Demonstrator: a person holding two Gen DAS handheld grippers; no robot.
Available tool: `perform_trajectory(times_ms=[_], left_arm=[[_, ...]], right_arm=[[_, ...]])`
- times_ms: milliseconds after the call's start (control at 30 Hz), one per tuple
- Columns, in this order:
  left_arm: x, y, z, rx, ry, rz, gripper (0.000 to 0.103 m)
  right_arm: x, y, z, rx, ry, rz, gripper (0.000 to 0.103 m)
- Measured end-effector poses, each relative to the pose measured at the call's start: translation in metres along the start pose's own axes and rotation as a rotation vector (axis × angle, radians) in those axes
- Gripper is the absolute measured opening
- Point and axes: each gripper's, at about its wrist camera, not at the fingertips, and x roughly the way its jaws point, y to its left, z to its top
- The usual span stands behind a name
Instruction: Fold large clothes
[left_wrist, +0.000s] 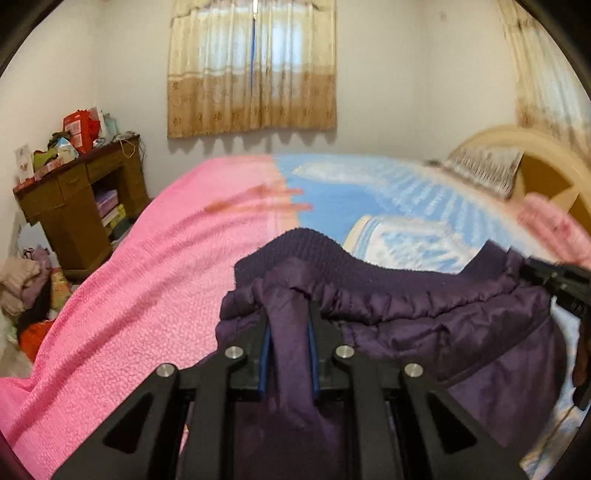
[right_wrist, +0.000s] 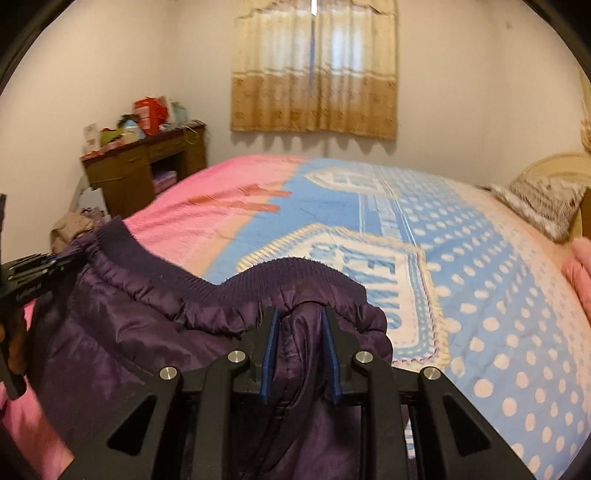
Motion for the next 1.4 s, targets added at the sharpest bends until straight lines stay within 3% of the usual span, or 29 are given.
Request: perform_trajectory(times_ms=[133, 333, 467, 800, 1067, 1167, 1233, 1267, 1333, 1367, 1400], left_arm=[[0.044, 0.001, -0.022, 0.008, 0.101, 0.069, 0.022], [0.055, -0.002, -0.036, 0.02, 0.127, 0.111, 0.031], [0.061, 0.0, -0.038, 0.012, 0.165, 0.114, 0.037], [0.06, 0.002, -0.043, 0.006, 0.167, 0.113, 0.041], [0.063, -0.006, -0.042, 0.043, 0.169, 0.171, 0.047], [0.053, -0.007, -0.037, 0.043, 0.148, 0.184, 0.052], [0.028, -0.008, -0.029, 0.025, 0.092, 0.207, 0.06], [0.015, -0.009, -0.026, 0.01, 0.058, 0.198, 0.064], [-0.015, -0.017, -0.02, -0.027, -0.031, 0.165, 0.081], [-0.028, -0.025, -0.019, -0.031, -0.072, 0.157, 0.094], [-0.035, -0.035, -0.019, -0.021, -0.092, 0.148, 0.097]], right_arm=[[0.041, 0.003, -0.02, -0.016, 0.069, -0.033, 0.023], [0.076, -0.008, -0.035, 0.029, 0.174, -0.012, 0.026], [0.081, -0.011, -0.041, 0.044, 0.187, -0.003, 0.027], [0.09, -0.012, -0.042, 0.04, 0.213, 0.005, 0.028], [0.09, -0.003, -0.044, 0.003, 0.2, -0.034, 0.029], [0.083, -0.001, -0.039, -0.007, 0.201, -0.058, 0.034], [0.069, -0.003, -0.032, 0.014, 0.216, -0.092, 0.052], [0.048, -0.005, -0.028, 0.058, 0.164, -0.086, 0.055], [0.01, -0.005, -0.024, 0.104, 0.038, -0.069, 0.075], [-0.004, -0.001, -0.024, 0.093, -0.006, -0.098, 0.079], [-0.012, 0.003, -0.026, 0.079, -0.032, -0.121, 0.082]])
